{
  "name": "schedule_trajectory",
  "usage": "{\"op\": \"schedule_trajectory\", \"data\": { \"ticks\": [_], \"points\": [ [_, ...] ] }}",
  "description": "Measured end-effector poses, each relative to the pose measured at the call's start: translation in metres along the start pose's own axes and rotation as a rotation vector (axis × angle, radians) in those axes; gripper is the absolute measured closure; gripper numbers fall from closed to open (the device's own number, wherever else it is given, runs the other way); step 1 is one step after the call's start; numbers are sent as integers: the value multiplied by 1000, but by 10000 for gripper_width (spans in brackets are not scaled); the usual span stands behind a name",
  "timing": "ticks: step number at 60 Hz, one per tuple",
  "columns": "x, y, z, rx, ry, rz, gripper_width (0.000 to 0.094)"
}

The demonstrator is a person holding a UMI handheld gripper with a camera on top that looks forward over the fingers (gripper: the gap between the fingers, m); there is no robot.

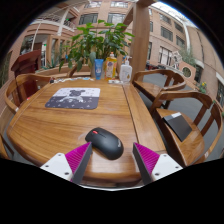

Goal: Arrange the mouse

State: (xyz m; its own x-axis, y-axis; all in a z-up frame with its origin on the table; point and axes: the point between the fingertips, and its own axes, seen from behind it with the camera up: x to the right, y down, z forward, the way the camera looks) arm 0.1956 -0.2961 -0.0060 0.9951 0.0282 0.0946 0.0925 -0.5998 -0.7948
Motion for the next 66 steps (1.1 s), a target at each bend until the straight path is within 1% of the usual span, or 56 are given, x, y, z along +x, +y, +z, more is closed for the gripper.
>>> {"op": "schedule_trajectory", "data": {
  "ticks": [9, 13, 15, 17, 21, 23, 24, 36, 44, 49, 54, 57, 63, 66],
  "points": [
    [9, -18, 27, 14, 10, -6, 85],
    [10, -26, 41, 24, -4, 13, 111],
    [9, -28, 45, 22, -20, 24, 142],
    [7, -29, 48, 20, -39, 36, 199],
    [-2, -32, 53, 23, -81, 47, 366],
    [-2, -33, 54, 30, -79, 30, 449],
    [-2, -33, 55, 33, -76, 23, 472],
    [-1, -35, 55, 38, -43, 58, 585],
    [7, -42, 54, 35, 10, 60, 584],
    [22, -75, 45, 87, 63, 71, 584],
    [37, -136, 34, 177, 108, 93, 585],
    [42, -181, 27, 249, 129, 105, 583],
    [29, -269, 15, 381, 127, 104, 585],
    [13, -302, 16, 423, 105, 103, 586]
  ]
}}
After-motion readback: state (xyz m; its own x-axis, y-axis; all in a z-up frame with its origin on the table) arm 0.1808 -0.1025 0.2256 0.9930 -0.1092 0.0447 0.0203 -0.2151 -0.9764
